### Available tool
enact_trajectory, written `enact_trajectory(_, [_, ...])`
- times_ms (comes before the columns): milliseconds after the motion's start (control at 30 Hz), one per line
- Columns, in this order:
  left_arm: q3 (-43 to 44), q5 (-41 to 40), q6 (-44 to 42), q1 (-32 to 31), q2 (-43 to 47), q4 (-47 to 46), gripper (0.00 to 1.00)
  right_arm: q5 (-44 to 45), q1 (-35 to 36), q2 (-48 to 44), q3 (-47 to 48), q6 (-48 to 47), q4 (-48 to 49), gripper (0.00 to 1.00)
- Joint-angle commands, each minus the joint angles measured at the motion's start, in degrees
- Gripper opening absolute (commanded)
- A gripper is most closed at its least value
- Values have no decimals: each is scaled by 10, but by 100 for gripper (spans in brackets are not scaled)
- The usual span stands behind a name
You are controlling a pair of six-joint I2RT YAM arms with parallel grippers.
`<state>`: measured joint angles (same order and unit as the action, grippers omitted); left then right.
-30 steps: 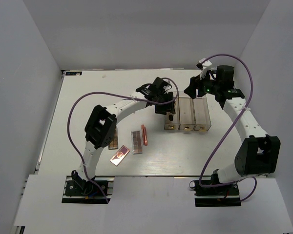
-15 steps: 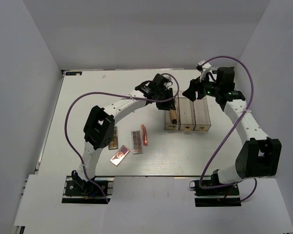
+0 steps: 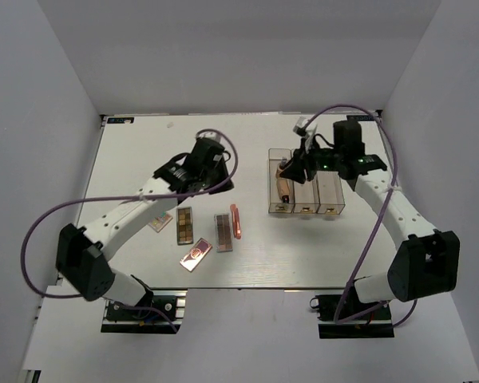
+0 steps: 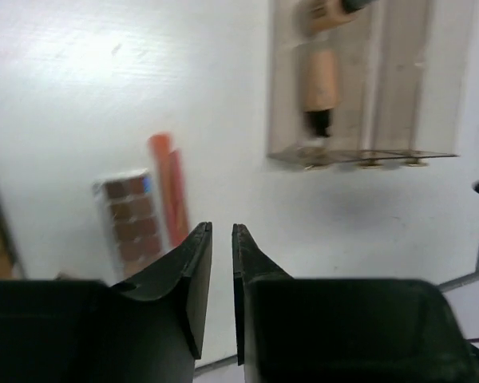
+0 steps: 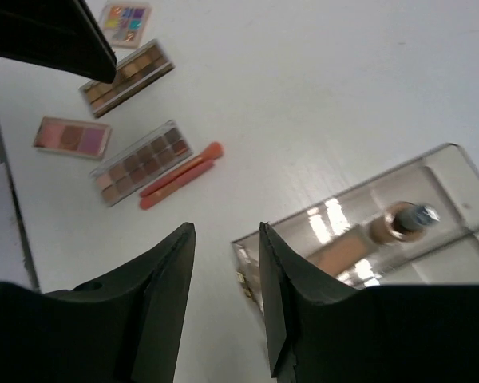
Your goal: Organize the makeup
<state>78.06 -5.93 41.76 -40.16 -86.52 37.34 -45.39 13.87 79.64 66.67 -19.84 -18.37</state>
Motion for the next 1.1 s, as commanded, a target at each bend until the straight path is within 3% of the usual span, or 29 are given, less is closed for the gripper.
enact_trajectory(0, [-109, -50, 53, 7, 92, 24, 28, 36, 55, 17, 2, -21, -51, 43])
enact_trajectory(33, [-144, -63, 71, 7, 112, 30, 38, 45, 76, 26, 3, -14, -54, 44])
enact_trajectory(133, [-189, -86, 98, 12, 175, 47, 54, 88, 135, 60, 11, 17, -62, 43])
enact_trajectory(300, [-215, -131, 134, 12, 249, 95, 67, 190, 215, 138, 39, 67, -69, 41])
enact_trajectory(467, [-242, -152, 169, 12, 297, 126, 72, 233, 253, 212, 96, 139, -103, 39])
enact_trajectory(800, [-302, -160, 219, 12, 354, 161, 75, 290, 293, 242, 109, 192, -76, 46])
enact_trajectory(967, [-303, -174, 218, 12, 284, 185, 77, 292, 293, 242, 112, 192, -72, 50])
enact_trajectory(1067, [-284, -192, 213, 12, 213, 196, 82, 292, 291, 237, 120, 186, -77, 59])
